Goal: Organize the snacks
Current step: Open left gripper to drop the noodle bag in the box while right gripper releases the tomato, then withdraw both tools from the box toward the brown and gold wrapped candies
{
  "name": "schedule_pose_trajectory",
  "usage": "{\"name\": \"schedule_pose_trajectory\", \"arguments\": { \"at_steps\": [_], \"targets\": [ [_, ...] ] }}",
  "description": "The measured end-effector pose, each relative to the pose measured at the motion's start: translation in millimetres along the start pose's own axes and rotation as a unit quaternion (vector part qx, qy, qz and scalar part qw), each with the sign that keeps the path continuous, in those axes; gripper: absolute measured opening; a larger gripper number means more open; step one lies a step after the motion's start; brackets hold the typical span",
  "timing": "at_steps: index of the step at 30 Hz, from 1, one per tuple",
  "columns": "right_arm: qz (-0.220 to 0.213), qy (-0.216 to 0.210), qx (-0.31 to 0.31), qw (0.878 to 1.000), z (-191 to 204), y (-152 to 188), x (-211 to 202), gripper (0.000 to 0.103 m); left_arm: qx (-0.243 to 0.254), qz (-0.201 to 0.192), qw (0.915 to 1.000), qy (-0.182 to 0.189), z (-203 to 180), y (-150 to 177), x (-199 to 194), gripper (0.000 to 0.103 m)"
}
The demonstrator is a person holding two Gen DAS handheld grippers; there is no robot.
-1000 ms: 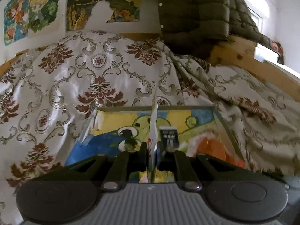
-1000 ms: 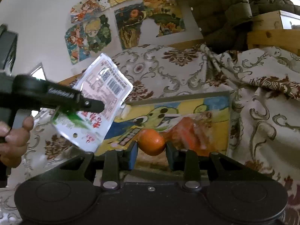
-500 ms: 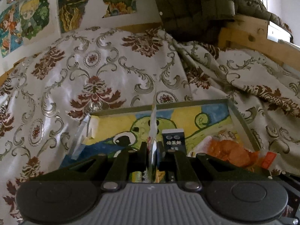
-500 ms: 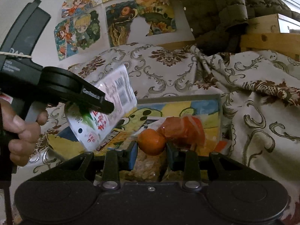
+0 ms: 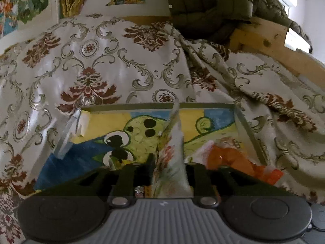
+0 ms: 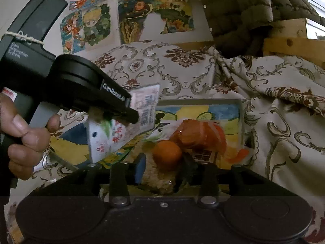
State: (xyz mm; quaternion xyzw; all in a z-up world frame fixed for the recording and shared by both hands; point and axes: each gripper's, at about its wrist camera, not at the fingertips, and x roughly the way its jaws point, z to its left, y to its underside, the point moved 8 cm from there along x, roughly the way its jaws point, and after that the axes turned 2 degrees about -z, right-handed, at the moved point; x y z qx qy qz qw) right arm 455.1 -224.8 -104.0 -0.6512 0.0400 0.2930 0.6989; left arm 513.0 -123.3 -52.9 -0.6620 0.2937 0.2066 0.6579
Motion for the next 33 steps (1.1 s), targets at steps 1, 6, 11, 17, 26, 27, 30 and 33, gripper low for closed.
{"name": "schedule_pose_trajectory", "arguments": {
  "at_steps": [1, 6, 11, 17, 26, 27, 30, 33],
  "targets": [
    [0.0, -0.001, -0.002, 1.0, 1, 0, -1, 0.051, -0.003, -0.002, 1.0, 0.004, 0, 1, -2, 0.042],
    [-0.006, 0.005, -0.006, 1.0, 3, -1, -10, 0.064, -0.015, -0.013, 0.9995, 0.025, -1, 0, -15, 0.055],
    [-0.01, 0.01, 0.01, 1.0, -1, -7, -26, 0.071, -0.039, -0.026, 0.9984, 0.033, 4, 2, -35, 0.066],
    [-0.028, 0.019, 0.018, 0.999, -2, -15, -59, 0.082, -0.068, -0.046, 0.996, 0.036, 16, 9, -67, 0.079],
    [-0.068, 0.03, 0.011, 0.997, 5, -28, -110, 0.097, -0.092, -0.102, 0.9905, 0.008, 38, 30, -133, 0.098],
    [-0.072, 0.031, 0.013, 0.997, 5, -29, -117, 0.098, -0.089, -0.111, 0.9898, 0.003, 39, 33, -140, 0.099],
    [-0.083, 0.035, 0.02, 0.996, 6, -31, -137, 0.102, -0.074, -0.141, 0.987, -0.016, 40, 44, -166, 0.102],
    [-0.09, 0.04, 0.021, 0.995, 8, -29, -157, 0.102, -0.07, -0.161, 0.9842, -0.025, 40, 58, -190, 0.102]
  ]
}}
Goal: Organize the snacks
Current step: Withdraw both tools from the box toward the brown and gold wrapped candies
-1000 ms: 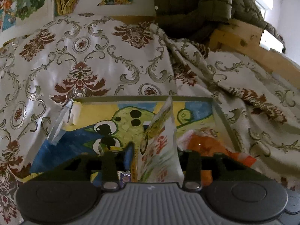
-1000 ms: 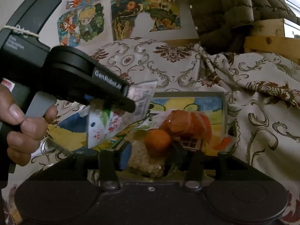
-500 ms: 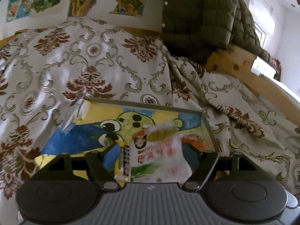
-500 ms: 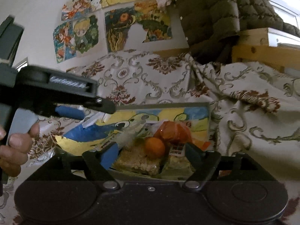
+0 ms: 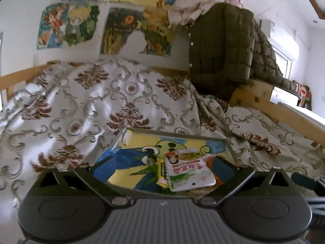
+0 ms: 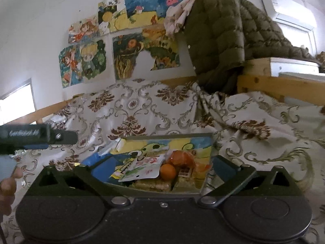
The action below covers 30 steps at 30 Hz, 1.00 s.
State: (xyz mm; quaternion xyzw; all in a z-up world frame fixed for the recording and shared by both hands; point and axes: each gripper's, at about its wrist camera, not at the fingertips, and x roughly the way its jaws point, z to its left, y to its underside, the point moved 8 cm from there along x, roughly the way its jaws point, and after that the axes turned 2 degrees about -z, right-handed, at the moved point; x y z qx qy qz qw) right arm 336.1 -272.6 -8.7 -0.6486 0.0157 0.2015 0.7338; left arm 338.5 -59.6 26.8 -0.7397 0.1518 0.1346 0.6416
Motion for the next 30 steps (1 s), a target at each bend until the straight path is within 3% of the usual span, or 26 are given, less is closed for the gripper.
{"name": "schedule_pose_trajectory", "arguments": {
  "at_steps": [16, 21, 30],
  "targets": [
    [0.004, 0.017, 0.004, 1.0, 32, 22, -83, 0.102, 0.012, -0.02, 0.9976, -0.065, 24, 55, -120, 0.102],
    [0.022, 0.017, 0.005, 1.0, 47, 39, -110, 0.102, 0.021, -0.002, 0.9985, -0.051, 31, 71, -144, 0.103],
    [0.06, 0.01, -0.01, 0.998, 82, 75, -143, 0.102, 0.033, 0.029, 0.9961, -0.076, 60, 106, -178, 0.103]
  ]
}}
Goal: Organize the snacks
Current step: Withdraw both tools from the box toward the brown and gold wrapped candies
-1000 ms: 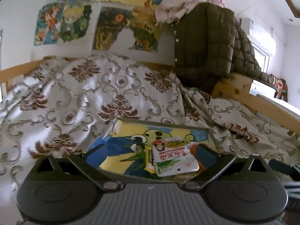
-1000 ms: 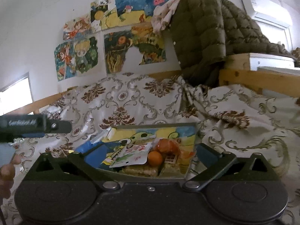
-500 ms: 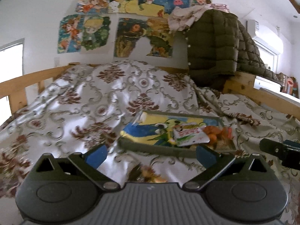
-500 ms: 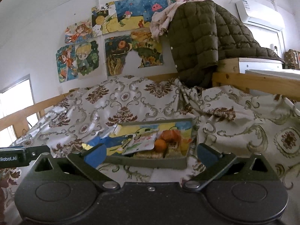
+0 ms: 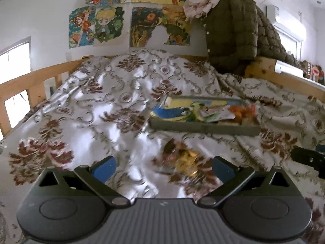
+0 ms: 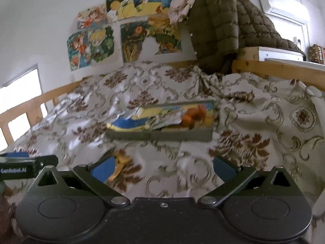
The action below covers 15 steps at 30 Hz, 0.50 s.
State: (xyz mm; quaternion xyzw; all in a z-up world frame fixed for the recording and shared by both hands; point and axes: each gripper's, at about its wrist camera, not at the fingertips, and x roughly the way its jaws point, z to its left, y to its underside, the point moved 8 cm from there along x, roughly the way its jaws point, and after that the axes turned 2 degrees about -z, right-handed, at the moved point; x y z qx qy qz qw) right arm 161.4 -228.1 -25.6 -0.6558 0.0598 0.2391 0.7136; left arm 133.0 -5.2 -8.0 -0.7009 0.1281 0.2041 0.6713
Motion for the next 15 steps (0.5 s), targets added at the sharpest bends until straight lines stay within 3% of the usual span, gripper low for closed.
{"name": "schedule_pose_trajectory", "arguments": {
  "at_steps": [15],
  "targets": [
    [0.033, -0.018, -0.027, 0.999, 39, 25, 3, 0.102, 0.038, -0.014, 0.999, -0.021, 25, 19, -37, 0.103]
  ]
}}
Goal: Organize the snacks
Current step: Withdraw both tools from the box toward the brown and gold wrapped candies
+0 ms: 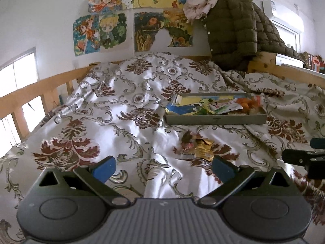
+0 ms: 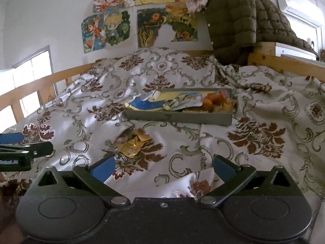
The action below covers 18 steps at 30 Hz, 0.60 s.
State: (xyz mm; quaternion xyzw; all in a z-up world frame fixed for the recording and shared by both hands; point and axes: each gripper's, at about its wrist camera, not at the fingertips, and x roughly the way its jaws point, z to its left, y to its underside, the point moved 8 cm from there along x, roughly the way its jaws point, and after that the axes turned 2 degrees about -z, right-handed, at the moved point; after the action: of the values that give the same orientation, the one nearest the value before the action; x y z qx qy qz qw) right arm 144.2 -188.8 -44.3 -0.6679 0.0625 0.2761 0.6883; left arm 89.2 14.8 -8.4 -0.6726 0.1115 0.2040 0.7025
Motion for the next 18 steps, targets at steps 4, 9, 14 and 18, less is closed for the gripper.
{"name": "schedule_pose_trajectory", "arguments": {
  "at_steps": [4, 9, 14, 18],
  "targets": [
    [0.014, -0.008, -0.011, 1.0, 7, 6, 6, 0.102, 0.009, 0.001, 0.9999, -0.009, 2, 3, 0, 0.103],
    [0.02, -0.025, -0.019, 0.999, 17, 9, 11, 0.102, 0.003, 0.013, 0.9998, -0.016, 6, 8, 3, 0.103],
    [0.021, -0.034, -0.027, 0.999, 22, 11, 12, 0.102, -0.001, 0.009, 0.9997, -0.023, 9, 7, 2, 0.103],
    [0.023, -0.04, -0.024, 0.999, 23, 11, 17, 0.102, -0.013, 0.011, 0.9994, -0.031, 12, 6, 6, 0.102]
  ]
}}
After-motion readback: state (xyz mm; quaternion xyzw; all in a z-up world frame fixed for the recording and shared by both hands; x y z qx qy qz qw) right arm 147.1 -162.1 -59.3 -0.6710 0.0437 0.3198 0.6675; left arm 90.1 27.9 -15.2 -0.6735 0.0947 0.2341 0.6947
